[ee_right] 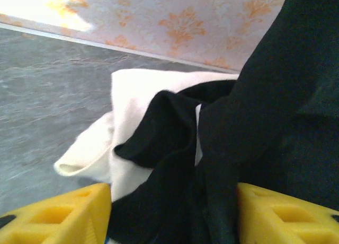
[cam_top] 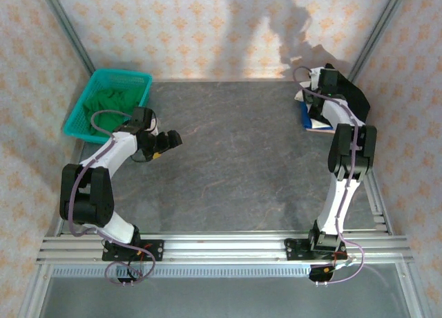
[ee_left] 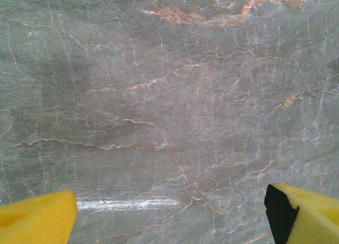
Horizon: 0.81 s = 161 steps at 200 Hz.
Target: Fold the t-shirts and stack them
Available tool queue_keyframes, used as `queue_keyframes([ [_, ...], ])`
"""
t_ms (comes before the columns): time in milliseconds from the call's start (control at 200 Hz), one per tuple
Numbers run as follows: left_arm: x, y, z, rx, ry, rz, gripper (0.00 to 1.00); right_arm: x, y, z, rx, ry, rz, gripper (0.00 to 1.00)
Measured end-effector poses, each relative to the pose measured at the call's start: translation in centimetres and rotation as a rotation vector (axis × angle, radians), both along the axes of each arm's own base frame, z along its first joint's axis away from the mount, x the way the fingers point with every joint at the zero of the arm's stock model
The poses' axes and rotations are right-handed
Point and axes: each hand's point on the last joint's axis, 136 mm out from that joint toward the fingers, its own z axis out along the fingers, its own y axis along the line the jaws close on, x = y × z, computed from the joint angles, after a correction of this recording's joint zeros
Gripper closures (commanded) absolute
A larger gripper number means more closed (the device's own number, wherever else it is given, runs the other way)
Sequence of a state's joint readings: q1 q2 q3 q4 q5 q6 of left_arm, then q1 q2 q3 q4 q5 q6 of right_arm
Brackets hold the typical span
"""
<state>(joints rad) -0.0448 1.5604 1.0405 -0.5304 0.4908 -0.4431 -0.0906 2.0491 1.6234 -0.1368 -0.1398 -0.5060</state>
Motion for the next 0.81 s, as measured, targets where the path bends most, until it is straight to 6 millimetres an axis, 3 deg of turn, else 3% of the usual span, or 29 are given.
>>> queue_keyframes([
  [220,0.0,0.0,0.0,0.000,0.001,0.000,0.07,-1.8,-0.8,7.0,0.048,-0.125,-0.097,0.28],
  [315,0.0,0.0,0.0,0.001,0.001,0.000,0.07,-2.1,-1.5,7.9,0.067,-0.145,-0.138,0.28],
  [395,0.0,0.0,0.0,0.001,0.001,0.000,0.06,-2.7,-1.7,6.6,0.083,-0.117,-0.165,0.28],
  [545,0.0,0.0,0.0,0.001,0.001,0.000,0.06,-4.7,-1.7,1.1,0.077,0.032,-0.200,0.25],
  [711,0.0,0.0,0.0,0.002,0.000,-0.004,0.06,-5.5,-1.5,-3.2,0.054,0.160,-0.220,0.22],
  [751,0.0,0.0,0.0,0.003,-0.001,-0.006,0.06,-5.7,-1.6,-4.0,0.046,0.190,-0.227,0.25],
  [806,0.0,0.0,0.0,0.003,-0.002,-0.006,0.07,-5.8,-1.8,-4.6,0.028,0.221,-0.234,0.36],
])
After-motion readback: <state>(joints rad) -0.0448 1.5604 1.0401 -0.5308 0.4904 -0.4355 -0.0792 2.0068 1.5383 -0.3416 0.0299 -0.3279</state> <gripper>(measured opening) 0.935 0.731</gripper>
